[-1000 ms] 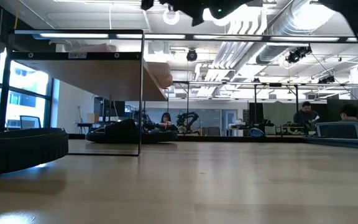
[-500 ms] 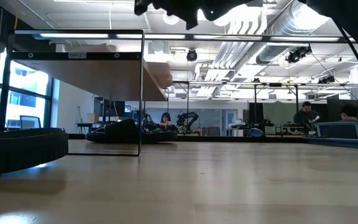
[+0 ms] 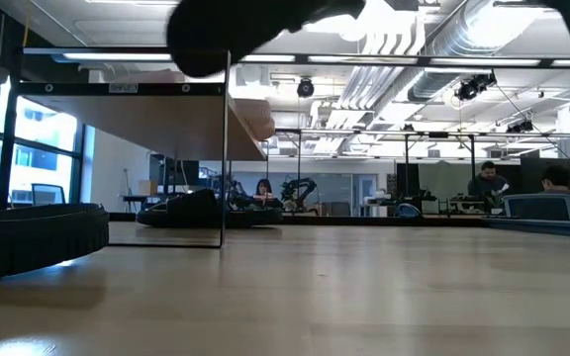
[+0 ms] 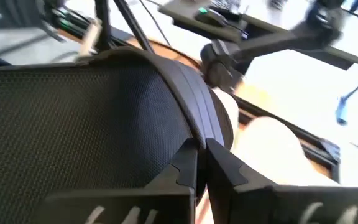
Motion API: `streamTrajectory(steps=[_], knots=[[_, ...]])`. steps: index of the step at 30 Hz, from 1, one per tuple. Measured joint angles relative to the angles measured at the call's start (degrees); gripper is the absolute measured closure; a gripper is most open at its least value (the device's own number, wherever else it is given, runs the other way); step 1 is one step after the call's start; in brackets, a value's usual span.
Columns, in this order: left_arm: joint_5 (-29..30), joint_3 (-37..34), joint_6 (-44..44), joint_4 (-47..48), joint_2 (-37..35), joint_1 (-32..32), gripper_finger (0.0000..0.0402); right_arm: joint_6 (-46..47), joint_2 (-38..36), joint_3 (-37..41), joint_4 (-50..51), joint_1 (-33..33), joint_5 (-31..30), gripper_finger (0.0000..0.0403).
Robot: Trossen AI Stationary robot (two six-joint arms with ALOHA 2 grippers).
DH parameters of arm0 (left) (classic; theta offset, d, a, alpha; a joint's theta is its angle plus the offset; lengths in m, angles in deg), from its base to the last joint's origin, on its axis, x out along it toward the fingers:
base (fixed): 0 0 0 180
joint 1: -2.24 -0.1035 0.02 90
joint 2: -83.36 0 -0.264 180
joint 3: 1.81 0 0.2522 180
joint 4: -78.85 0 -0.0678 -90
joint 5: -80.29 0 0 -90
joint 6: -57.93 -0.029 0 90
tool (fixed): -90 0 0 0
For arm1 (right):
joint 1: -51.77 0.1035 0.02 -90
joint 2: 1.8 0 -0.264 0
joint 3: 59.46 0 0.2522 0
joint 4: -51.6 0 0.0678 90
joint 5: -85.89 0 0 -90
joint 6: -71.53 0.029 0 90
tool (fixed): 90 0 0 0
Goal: Pick and place slides into the shelf
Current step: Put the black slide under the shelf
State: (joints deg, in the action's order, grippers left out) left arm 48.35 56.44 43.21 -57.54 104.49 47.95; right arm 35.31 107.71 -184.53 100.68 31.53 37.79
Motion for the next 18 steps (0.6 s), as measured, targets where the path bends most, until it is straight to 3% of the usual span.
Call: streamTrajectory(steps=[7, 13, 18], knots=[[0.0, 0.0, 0.2, 0.3, 0.0, 0.0, 0.0245, -1.3, -9.3, 9.0, 0.7, 0.1, -9.7, 0.0403], [0.0, 0.0, 0.2, 0.3, 0.0, 0.0, 0.0245, -0.5, -20.6, 26.1, -5.2, 0.8, -24.2, 0.0403], [0.0, 0.0, 0.1, 0.3, 0.0, 0.0, 0.0245, 0.4, -29.2, 40.3, -14.2, 1.1, -31.3, 0.0403]])
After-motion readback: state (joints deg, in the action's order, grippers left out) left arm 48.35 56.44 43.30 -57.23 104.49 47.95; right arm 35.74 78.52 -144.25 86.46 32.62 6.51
